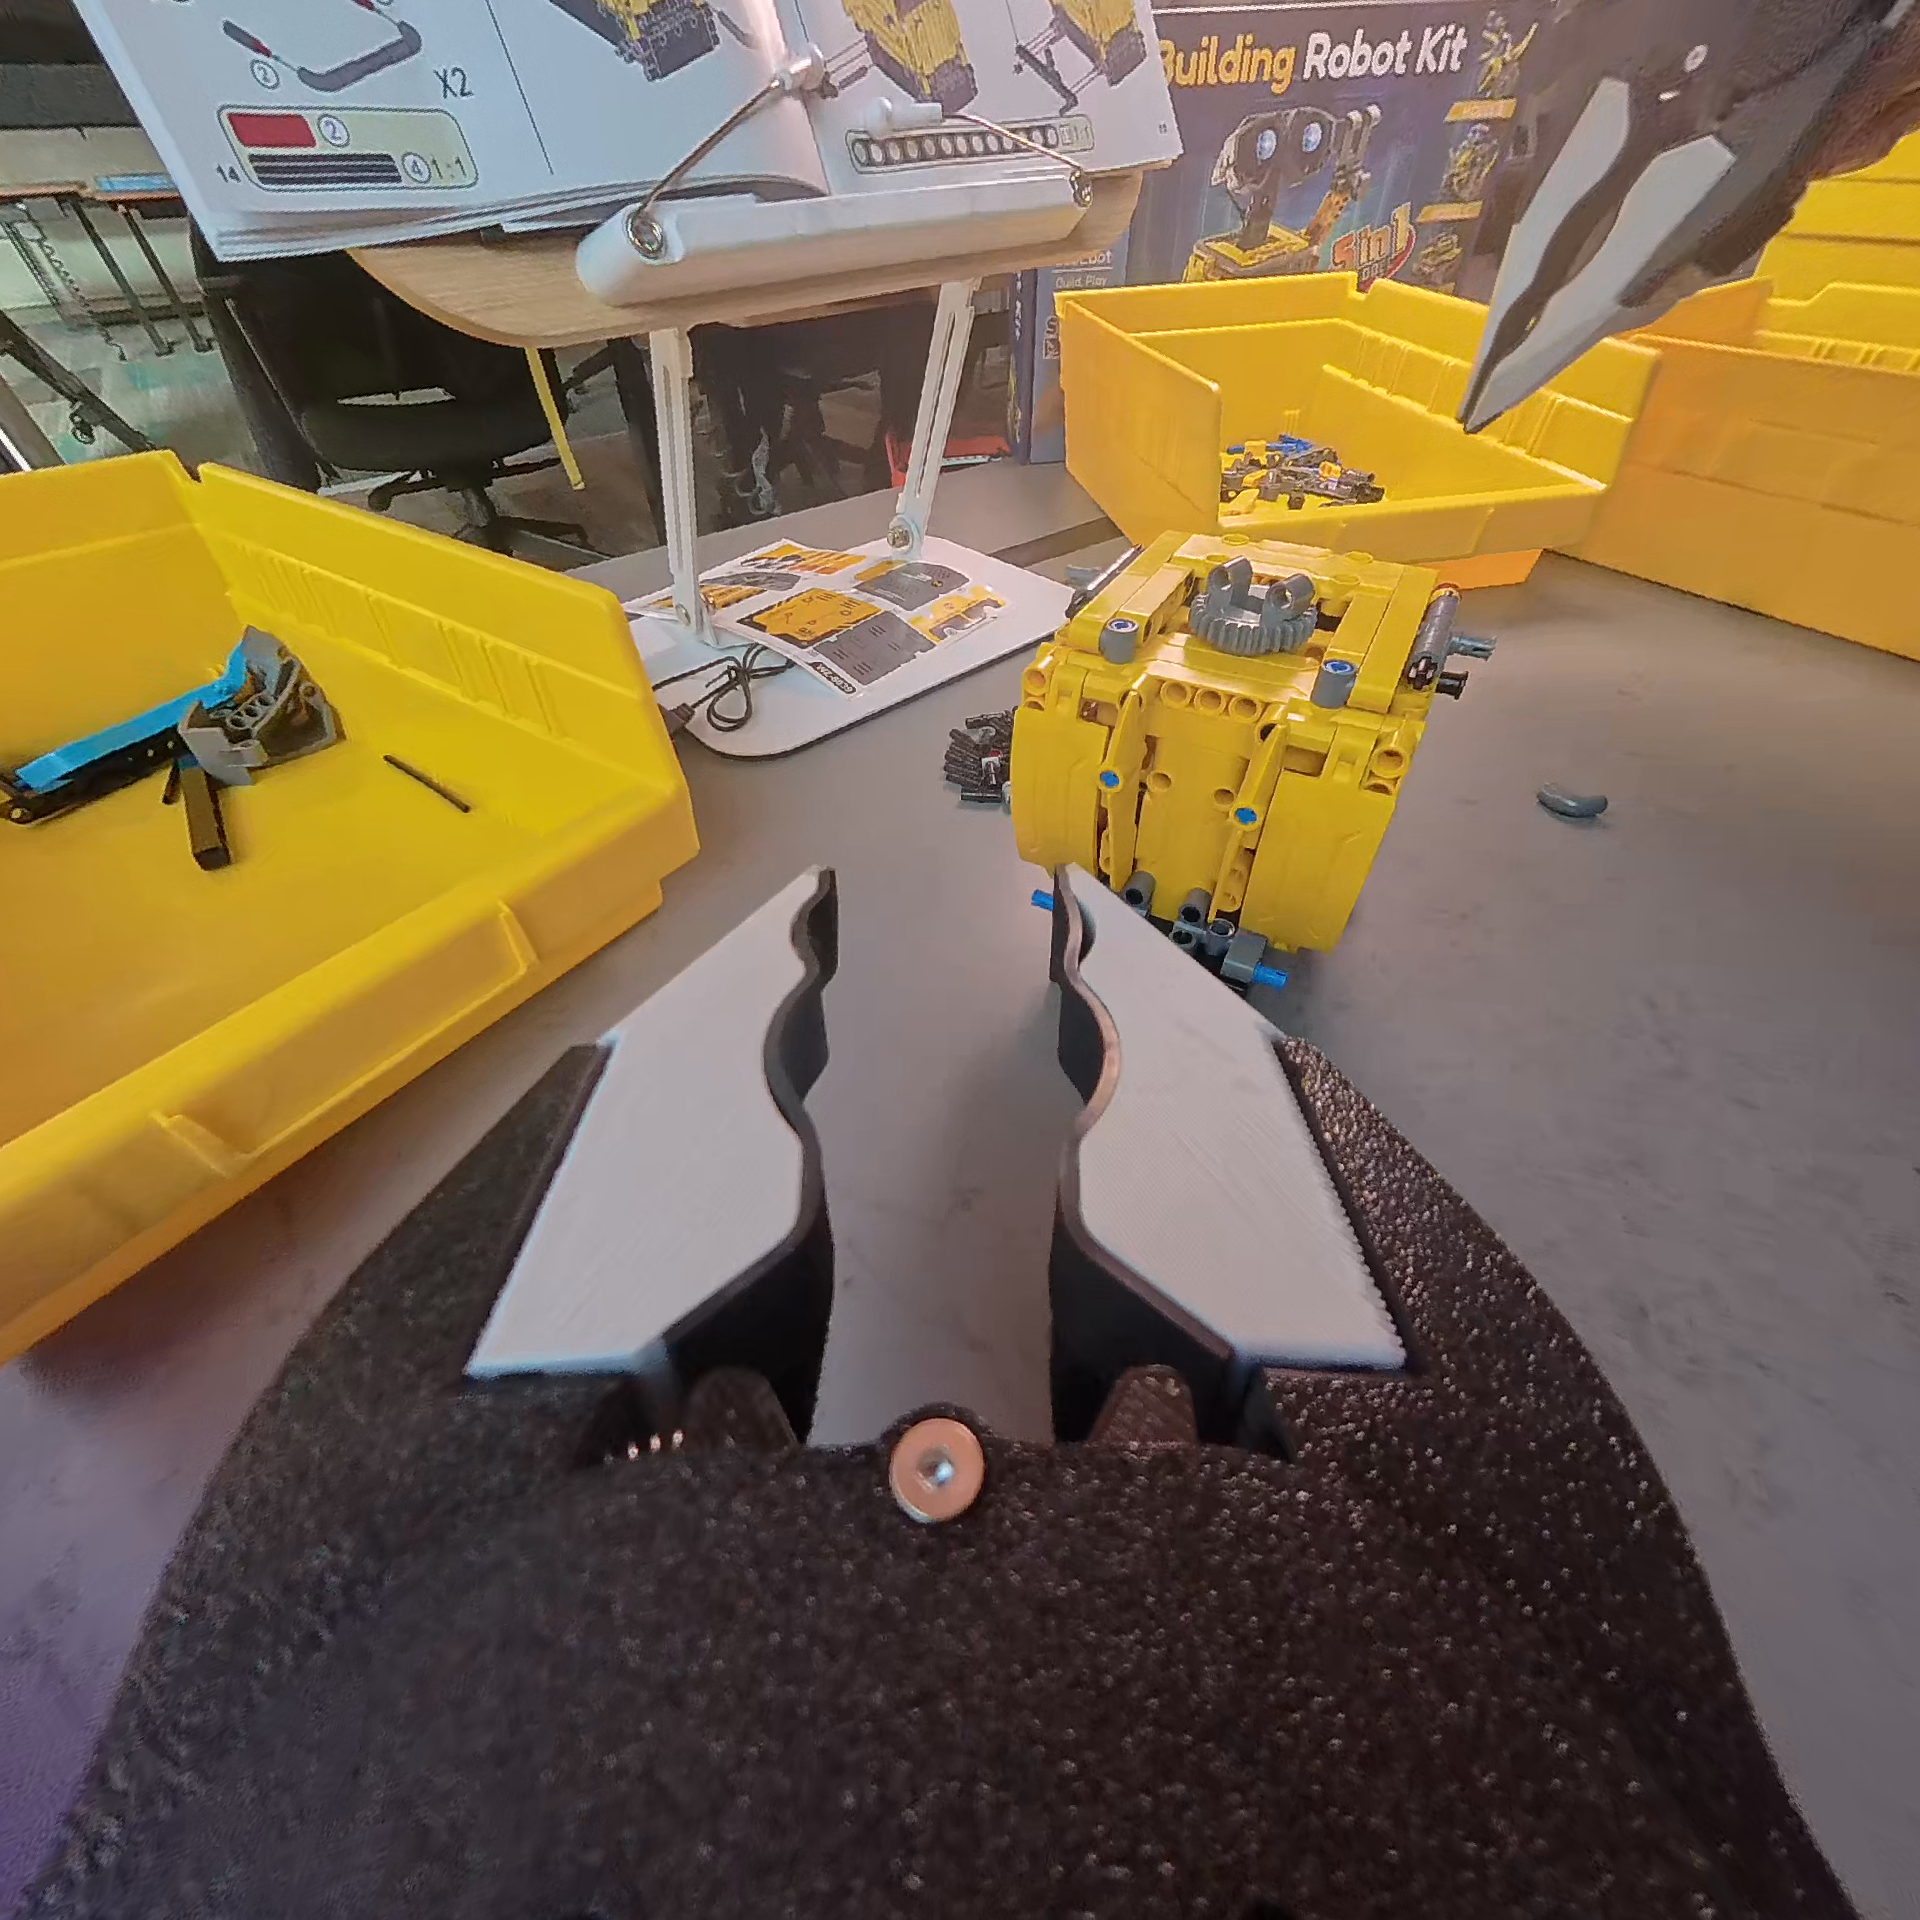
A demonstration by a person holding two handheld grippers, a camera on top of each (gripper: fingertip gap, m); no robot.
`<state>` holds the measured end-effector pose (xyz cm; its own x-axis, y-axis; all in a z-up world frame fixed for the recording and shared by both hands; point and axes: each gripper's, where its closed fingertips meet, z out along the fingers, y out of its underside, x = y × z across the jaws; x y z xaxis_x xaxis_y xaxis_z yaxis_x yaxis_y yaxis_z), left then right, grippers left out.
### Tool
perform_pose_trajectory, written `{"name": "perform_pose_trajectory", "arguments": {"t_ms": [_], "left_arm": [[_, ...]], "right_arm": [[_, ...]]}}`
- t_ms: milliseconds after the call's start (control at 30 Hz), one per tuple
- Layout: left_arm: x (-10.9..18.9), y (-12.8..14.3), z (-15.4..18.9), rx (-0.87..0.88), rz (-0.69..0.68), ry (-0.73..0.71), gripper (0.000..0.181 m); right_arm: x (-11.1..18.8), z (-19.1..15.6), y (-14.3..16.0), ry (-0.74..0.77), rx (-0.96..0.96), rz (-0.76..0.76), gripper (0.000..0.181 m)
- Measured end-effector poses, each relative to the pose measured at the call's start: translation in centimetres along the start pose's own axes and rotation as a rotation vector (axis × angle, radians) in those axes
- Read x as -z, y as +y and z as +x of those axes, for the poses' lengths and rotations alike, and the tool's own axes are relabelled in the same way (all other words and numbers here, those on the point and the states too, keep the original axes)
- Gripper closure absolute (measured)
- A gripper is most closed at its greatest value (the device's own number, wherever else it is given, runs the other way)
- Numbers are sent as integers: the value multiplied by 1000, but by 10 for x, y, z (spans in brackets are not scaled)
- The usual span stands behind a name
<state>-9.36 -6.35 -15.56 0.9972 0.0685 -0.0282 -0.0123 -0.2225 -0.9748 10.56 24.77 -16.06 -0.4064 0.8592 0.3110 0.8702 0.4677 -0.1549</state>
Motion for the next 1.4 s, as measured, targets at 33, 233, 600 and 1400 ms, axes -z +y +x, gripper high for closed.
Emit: {"name": "perform_pose_trajectory", "arguments": {"t_ms": [33, 233, 600, 1400], "left_arm": [[0, 0, 0, -2, -1, 0, 141], [0, 1, -2, -11, -3, -13, 141], [-2, 5, -7, 5, -20, -22, 141], [-1, 5, -9, 22, -18, -17, 142]], "right_arm": [[-4, 15, 6, 34, -42, -14, 178], [-43, 106, 47, 81, -261, -92, 171], [-104, 153, 74, -27, -422, -209, 167], [-71, 131, 46, -129, -323, -136, 173]]}}
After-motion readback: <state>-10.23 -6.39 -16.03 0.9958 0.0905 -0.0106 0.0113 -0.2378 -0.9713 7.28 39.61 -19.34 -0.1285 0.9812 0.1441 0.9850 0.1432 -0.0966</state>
